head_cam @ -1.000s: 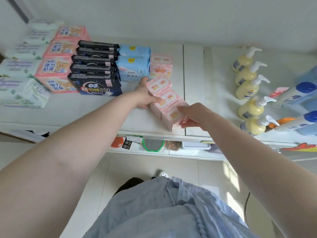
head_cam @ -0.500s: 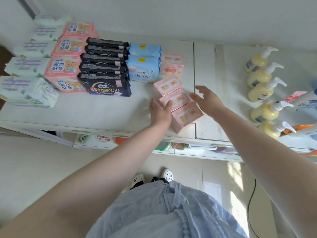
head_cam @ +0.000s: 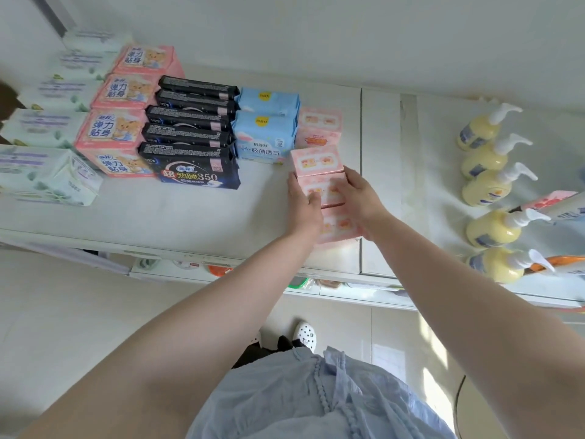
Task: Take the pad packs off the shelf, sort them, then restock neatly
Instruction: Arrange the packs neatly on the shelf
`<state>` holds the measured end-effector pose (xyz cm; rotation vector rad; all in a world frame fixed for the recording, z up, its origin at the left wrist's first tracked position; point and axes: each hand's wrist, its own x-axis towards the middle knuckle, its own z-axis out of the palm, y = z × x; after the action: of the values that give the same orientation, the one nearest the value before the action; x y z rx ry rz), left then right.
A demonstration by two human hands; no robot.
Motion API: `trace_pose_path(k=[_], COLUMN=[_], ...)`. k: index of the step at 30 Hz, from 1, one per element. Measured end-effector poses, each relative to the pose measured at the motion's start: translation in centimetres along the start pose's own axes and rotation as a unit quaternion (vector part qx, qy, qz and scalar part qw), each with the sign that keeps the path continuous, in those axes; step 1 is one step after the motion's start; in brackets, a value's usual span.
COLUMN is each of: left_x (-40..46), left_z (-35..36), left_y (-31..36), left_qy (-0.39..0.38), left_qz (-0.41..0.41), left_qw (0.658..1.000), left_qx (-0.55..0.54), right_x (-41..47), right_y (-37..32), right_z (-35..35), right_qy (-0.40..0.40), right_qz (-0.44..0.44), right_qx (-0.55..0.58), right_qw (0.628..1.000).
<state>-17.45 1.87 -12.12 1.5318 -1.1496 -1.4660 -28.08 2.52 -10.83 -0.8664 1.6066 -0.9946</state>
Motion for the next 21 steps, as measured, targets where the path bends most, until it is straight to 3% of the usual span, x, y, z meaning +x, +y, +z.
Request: trace_pose_path(k=[10,21], left_x=[2.5,3.2], left_z=[-2.5,-2.8], left_y=[2.3,1.9], left_qy=[-0.098,-0.062], left_qz=[-0.004,-0.016], left_qw=[0.995,0.998], left_qx=[-0.015,0.001], right_x=[0.6,0.9], right_y=[-0.4,-0.1], right_z=[1.9,2.1], right_qy=[0.04,0.037], right_qz=[-0.007,-0.016], right_qx=[0.081,0.099], right_qw=[0.996,0.994])
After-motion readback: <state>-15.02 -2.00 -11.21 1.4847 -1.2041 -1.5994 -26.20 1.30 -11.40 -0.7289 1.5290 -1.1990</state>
